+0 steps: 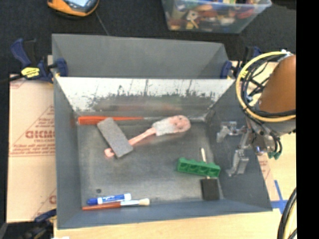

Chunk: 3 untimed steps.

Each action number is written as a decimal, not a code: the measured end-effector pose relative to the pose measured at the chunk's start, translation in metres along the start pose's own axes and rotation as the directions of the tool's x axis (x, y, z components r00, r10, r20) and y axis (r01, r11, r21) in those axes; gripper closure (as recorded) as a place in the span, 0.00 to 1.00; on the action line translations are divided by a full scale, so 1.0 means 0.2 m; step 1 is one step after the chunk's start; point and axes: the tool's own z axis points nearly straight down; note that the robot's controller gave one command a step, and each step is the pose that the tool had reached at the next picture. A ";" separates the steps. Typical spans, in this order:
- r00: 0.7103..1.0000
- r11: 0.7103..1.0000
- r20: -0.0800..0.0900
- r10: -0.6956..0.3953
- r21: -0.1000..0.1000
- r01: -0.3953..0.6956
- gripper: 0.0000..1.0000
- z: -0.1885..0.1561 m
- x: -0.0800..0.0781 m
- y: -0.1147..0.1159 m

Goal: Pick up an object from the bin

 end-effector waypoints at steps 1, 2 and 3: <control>1.000 1.000 0.008 -0.005 0.002 0.005 0.00 -0.02 -0.01 0.00; 1.000 1.000 0.013 0.006 0.004 -0.006 0.00 0.60 -0.16 -0.02; 0.993 0.993 0.015 0.117 0.001 -0.117 0.00 0.35 -0.16 0.04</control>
Offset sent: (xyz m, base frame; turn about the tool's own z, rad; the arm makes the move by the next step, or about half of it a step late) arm 0.0366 -0.0040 -0.1545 0.0094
